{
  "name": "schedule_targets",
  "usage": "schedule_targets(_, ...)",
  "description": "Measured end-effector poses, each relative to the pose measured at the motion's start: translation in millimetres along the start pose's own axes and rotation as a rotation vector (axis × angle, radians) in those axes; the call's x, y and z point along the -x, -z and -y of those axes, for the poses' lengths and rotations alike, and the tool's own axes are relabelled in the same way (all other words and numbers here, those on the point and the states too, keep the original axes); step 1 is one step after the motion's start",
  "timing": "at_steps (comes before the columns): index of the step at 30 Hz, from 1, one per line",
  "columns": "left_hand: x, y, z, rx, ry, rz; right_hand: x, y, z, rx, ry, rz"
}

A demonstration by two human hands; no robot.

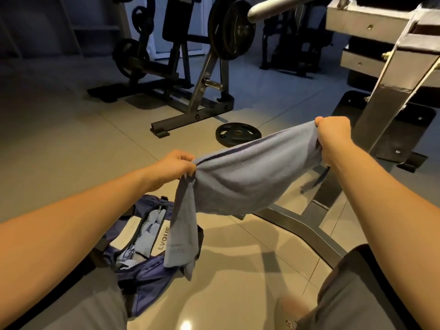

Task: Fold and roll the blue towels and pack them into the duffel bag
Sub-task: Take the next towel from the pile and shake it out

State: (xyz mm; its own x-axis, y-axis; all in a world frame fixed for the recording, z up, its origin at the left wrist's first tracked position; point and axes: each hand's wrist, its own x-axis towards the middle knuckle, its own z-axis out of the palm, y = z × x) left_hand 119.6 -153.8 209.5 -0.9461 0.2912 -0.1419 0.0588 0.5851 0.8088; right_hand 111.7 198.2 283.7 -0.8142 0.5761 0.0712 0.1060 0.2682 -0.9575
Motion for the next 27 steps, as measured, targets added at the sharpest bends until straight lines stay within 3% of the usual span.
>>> schedule_targets(3, -1.1, -0.7, -6.5, 0.110, 0.005, -0.012, 14.4, -14.4, 7.8, 0.158, 0.109, 0.191)
schedule_targets(8, -1.4, -10.9, -29.0, 0.142, -0.056, 0.027, 62.3, -45.8, 20.2, 0.445, 0.228, 0.801)
schedule_targets(11, 1.3, -11.7, -44.8, 0.145, -0.081, 0.073, 75.7, -66.2, 19.2, 0.575, 0.281, 0.972)
schedule_targets(14, 1.2, -15.6, -53.8, 0.112, -0.120, 0.070, 83.0, -77.7, 15.3, 0.571, 0.330, 1.012)
schedule_targets(20, -6.7, -17.8, -44.2, -0.165, -0.304, -0.195, 74.8, -68.4, 18.5, 0.466, 0.291, 0.998)
schedule_targets(27, -2.6, -27.9, -46.0, -0.245, -0.361, -0.248, 53.0, -49.0, 22.2, 0.230, 0.062, 0.686)
